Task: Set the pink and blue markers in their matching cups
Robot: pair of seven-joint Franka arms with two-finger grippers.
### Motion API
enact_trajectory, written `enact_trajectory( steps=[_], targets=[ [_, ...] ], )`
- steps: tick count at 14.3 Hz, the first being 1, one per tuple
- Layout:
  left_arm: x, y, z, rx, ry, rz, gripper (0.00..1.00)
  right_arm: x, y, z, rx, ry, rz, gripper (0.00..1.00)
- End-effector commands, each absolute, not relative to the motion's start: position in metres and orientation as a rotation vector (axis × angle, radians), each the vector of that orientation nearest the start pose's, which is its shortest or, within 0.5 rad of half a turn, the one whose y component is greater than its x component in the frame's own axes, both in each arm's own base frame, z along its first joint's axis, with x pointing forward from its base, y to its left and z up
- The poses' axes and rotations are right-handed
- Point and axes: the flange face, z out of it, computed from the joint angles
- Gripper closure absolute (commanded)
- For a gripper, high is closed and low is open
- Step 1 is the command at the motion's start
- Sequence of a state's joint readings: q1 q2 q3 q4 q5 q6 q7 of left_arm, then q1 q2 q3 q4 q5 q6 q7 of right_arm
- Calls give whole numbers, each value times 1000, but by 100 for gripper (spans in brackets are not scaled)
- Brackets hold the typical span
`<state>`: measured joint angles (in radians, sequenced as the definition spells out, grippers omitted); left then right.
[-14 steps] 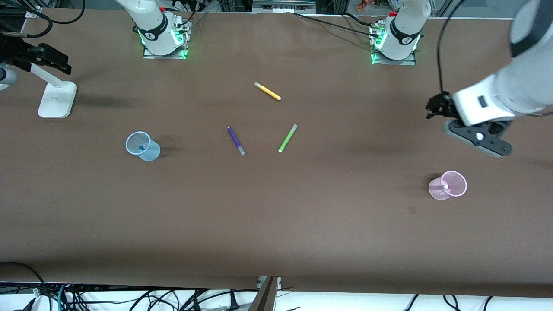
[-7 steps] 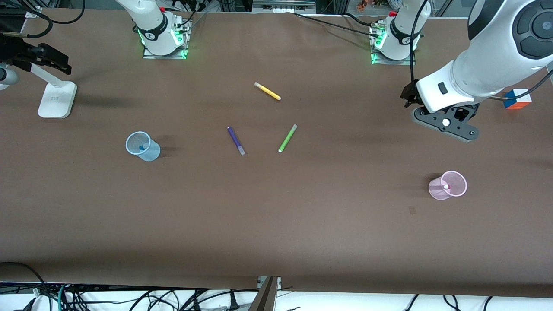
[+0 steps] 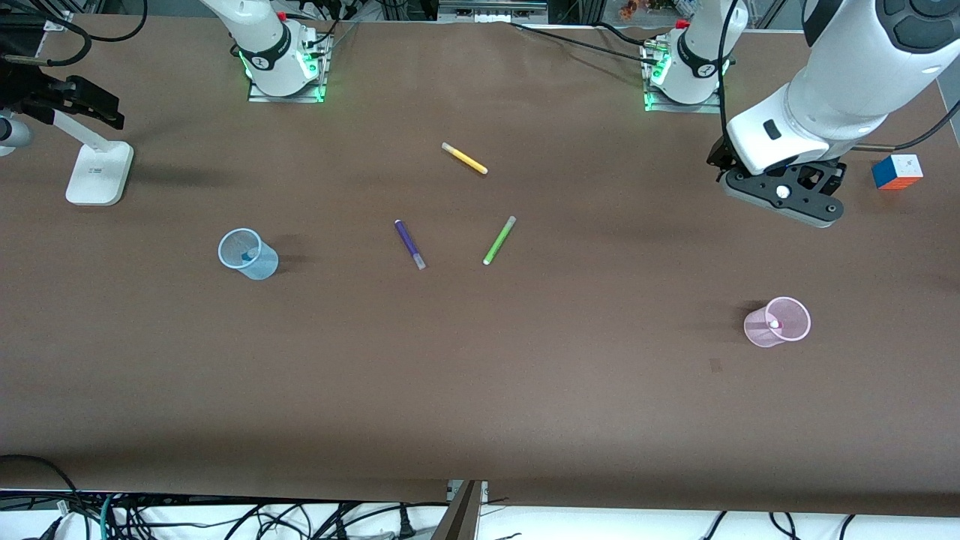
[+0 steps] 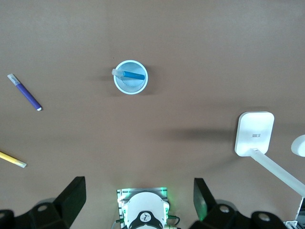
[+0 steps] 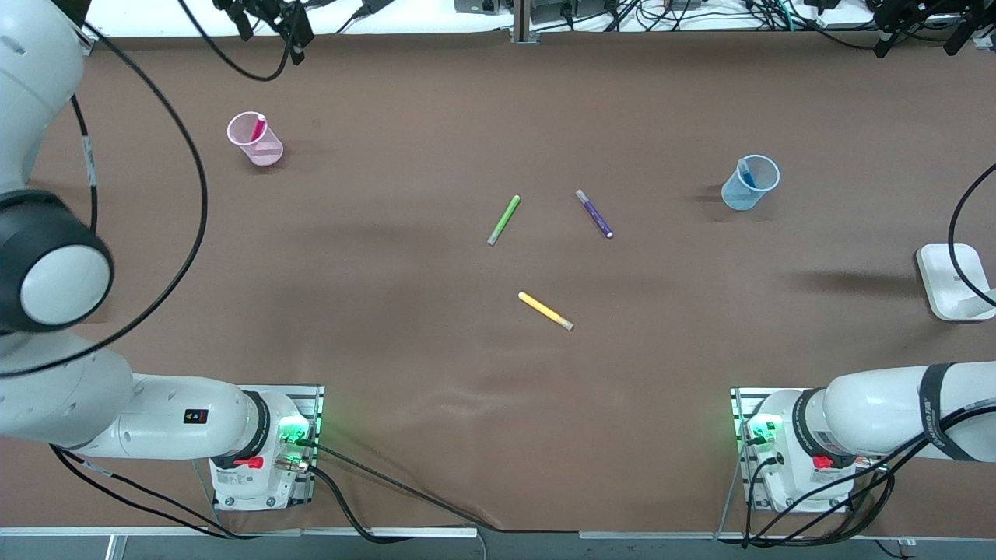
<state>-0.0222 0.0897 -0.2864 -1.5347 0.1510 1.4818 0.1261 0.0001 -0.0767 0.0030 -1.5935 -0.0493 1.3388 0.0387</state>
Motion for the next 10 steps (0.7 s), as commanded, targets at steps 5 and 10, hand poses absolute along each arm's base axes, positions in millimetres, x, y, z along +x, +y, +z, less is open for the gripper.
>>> enact_trajectory(
  steps=[5, 10],
  targets=[
    [541, -132, 577, -2973, 625, 184, 0, 505, -6, 643, -3185, 78, 290, 0],
    [544, -122, 576, -3000, 592, 185, 0, 505, -7, 643, -3186, 78, 290, 0]
  ],
)
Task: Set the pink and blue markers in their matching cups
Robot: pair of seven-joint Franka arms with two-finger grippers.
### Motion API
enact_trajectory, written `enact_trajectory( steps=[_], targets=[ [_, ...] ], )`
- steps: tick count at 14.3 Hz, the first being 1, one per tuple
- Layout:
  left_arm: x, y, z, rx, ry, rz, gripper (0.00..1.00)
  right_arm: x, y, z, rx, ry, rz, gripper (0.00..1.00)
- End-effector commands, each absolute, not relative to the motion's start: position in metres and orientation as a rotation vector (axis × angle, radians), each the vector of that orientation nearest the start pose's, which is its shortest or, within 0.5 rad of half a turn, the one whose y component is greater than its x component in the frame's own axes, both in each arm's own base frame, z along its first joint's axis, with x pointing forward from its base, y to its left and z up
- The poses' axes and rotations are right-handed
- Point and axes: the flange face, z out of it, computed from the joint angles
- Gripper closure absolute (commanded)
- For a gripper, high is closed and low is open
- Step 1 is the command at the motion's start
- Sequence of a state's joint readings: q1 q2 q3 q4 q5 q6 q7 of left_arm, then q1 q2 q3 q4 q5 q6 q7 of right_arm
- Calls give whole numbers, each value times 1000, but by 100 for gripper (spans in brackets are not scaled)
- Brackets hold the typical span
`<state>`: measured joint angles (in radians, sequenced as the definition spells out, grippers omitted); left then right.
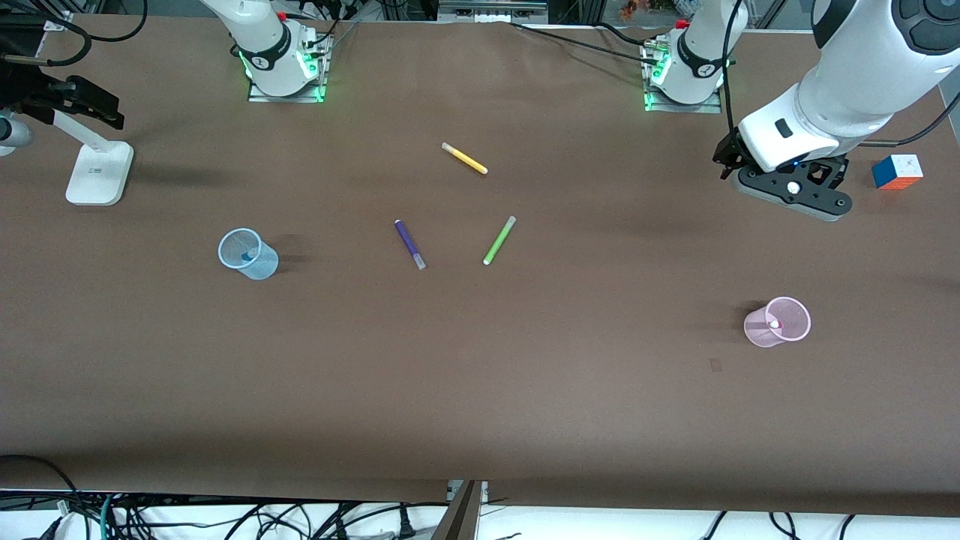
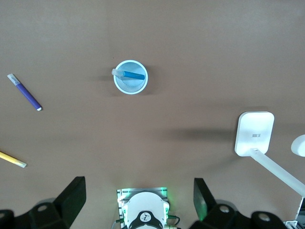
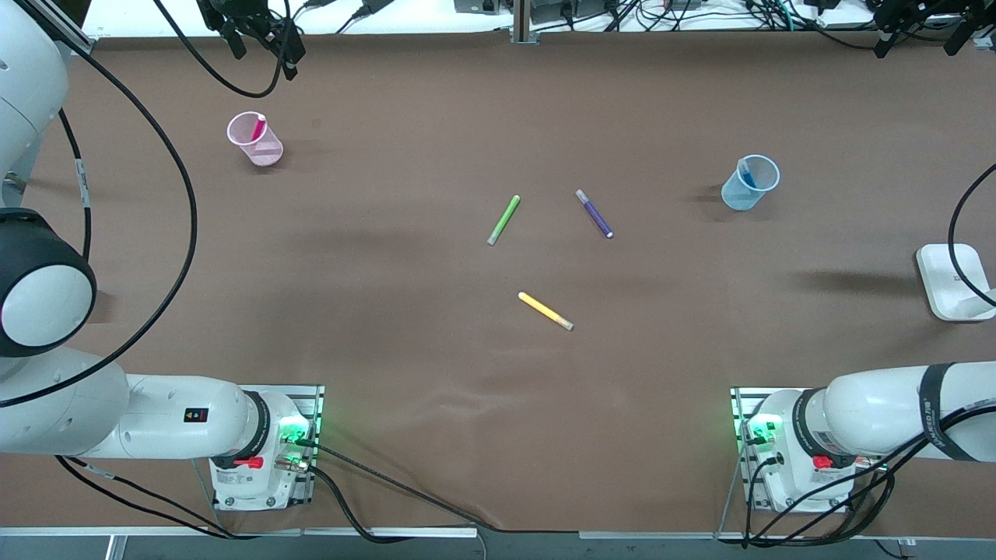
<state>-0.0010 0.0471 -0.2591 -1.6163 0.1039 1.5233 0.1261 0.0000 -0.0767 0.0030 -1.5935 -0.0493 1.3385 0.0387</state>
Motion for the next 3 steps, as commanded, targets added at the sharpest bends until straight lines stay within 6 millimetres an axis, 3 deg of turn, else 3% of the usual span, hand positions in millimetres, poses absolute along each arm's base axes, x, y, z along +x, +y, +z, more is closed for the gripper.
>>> enact_trajectory(
  steps=[1, 3],
  targets=[
    [544, -122, 577, -3000, 592, 183, 0, 505, -7, 643, -3185, 80, 290, 0],
    [544, -122, 577, -3000, 592, 178, 0, 505, -7, 643, -3185, 82, 290, 0]
  ],
)
